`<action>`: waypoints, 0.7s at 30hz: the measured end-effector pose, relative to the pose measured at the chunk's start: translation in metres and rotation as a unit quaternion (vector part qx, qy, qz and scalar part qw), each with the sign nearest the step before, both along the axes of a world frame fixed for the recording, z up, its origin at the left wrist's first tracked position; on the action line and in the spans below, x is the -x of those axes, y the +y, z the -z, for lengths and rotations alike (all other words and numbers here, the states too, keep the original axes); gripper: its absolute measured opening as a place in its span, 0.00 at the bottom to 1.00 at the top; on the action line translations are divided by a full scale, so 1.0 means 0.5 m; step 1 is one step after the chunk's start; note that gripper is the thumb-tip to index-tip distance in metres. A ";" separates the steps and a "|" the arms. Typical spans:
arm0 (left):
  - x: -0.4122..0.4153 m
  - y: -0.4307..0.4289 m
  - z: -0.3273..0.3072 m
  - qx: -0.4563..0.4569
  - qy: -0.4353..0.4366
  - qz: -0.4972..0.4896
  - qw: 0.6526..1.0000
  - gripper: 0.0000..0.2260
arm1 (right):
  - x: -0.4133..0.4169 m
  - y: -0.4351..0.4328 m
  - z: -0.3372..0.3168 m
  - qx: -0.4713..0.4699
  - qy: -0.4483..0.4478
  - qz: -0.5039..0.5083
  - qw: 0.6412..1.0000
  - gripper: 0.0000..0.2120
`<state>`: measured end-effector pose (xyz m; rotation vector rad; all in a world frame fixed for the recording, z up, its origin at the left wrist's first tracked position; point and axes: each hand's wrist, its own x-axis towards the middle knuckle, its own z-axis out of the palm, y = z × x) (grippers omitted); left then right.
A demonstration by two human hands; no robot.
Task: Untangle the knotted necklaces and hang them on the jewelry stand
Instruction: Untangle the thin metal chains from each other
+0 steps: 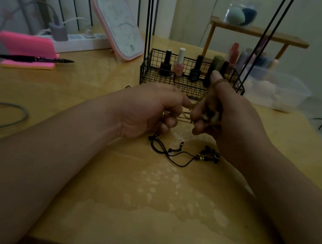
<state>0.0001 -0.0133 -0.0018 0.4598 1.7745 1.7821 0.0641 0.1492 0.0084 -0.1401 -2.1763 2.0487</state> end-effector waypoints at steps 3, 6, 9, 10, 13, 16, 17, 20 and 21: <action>0.001 -0.003 0.002 0.044 0.052 0.009 0.998 0.08 | -0.002 0.002 -0.003 0.031 -0.014 -0.022 0.999 0.29; 0.002 -0.010 0.000 0.096 0.128 0.009 0.987 0.07 | -0.003 0.002 -0.003 0.021 -0.024 -0.034 0.999 0.29; 0.000 -0.013 -0.003 0.140 0.232 0.006 0.963 0.09 | -0.005 0.003 -0.003 -0.001 -0.030 -0.048 0.998 0.29; -0.001 -0.013 -0.005 0.131 0.252 0.011 0.959 0.12 | -0.005 0.003 -0.002 -0.006 -0.032 -0.051 0.998 0.30; -0.007 -0.015 -0.009 0.077 0.301 0.030 0.950 0.17 | -0.003 0.001 0.003 -0.023 -0.042 -0.039 0.998 0.33; -0.009 -0.012 -0.005 0.093 0.369 0.011 0.925 0.16 | -0.005 -0.004 0.004 -0.027 -0.046 -0.046 0.998 0.24; -0.007 -0.011 -0.001 0.094 0.386 0.000 0.918 0.15 | -0.006 -0.007 0.004 -0.031 -0.044 -0.052 0.997 0.22; -0.003 -0.008 0.004 0.084 0.423 -0.033 0.902 0.08 | -0.005 -0.011 0.005 -0.031 -0.042 -0.072 0.996 0.21; -0.001 -0.009 0.004 0.074 0.429 -0.043 0.899 0.05 | -0.004 -0.011 0.005 -0.024 -0.044 -0.076 0.996 0.21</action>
